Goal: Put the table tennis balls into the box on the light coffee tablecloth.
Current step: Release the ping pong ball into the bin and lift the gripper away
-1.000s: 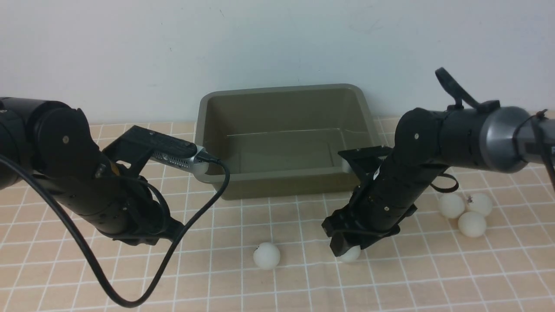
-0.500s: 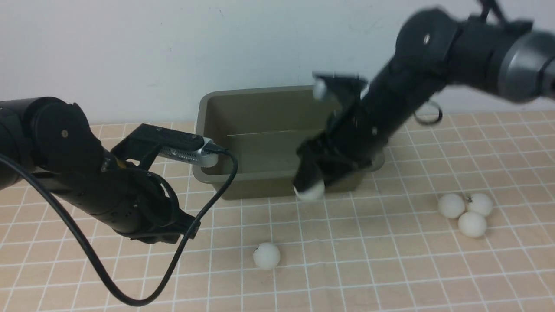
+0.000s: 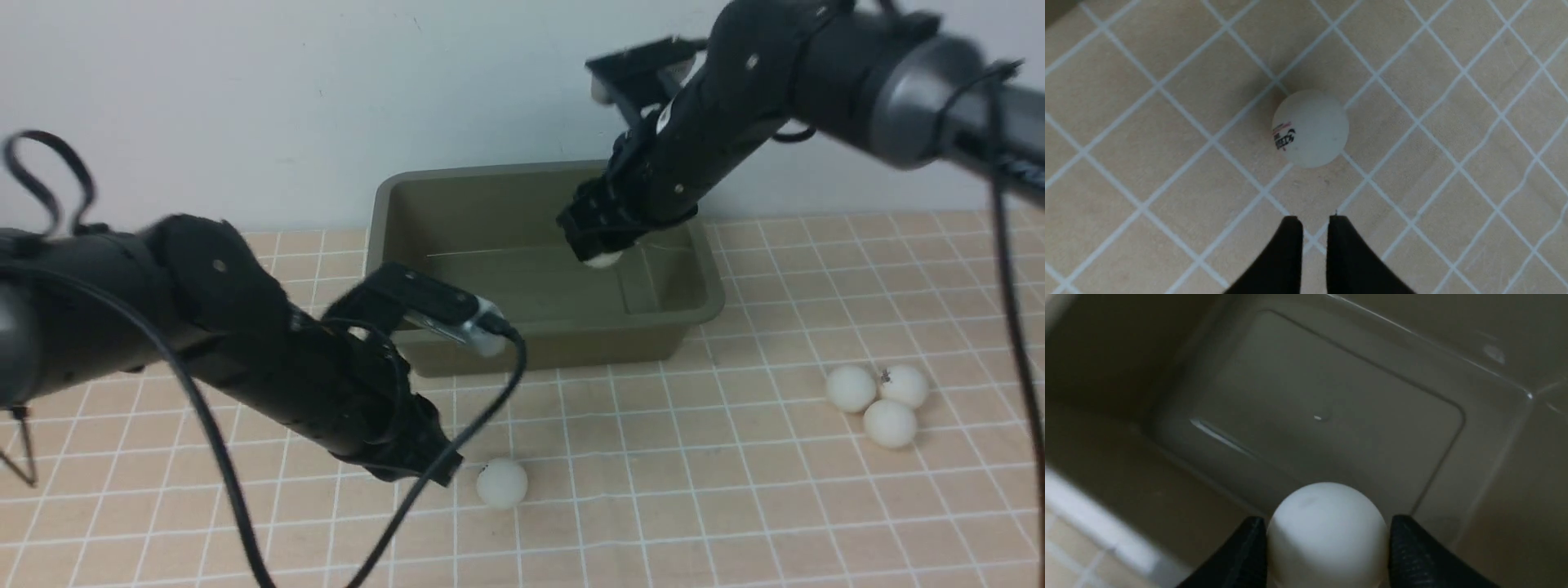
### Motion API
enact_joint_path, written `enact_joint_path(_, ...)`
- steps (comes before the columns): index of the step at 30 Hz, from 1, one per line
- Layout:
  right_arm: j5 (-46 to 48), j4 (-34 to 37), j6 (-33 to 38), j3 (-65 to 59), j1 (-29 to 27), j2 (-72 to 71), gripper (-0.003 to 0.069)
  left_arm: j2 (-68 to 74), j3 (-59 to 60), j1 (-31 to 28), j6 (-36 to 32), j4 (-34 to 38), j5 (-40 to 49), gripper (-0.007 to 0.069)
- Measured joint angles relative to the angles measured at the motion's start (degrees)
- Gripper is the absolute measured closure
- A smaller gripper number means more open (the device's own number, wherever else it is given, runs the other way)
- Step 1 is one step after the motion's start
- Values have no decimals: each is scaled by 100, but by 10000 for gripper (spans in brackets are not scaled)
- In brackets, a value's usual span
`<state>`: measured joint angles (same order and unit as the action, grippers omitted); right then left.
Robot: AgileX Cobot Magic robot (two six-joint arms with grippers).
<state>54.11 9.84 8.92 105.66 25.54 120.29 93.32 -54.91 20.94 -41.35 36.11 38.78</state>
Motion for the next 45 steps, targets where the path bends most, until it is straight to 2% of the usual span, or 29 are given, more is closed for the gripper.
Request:
enact_joint_path(3,-15,-172,-170,248,0,340,305,216,0,171,-63,13,-246,494)
enact_joint_path(12,305,-239,-283,1222,0,908,305,401,0,215,-268,152,-389,334)
enact_joint_path(15,347,-239,-288,1376,0,986,305,401,0,215,-501,318,-474,285)
enact_joint_path(21,354,-244,-288,1427,-18,1069,305,401,0,220,-1444,1139,-653,166)
enact_joint_path(26,354,-223,-288,1427,-130,1095,305,401,0,258,-1845,1369,-960,146)
enact_joint_path(45,282,-82,-205,1427,-179,1379,305,1127,-297,361,-2154,1544,-1228,145)
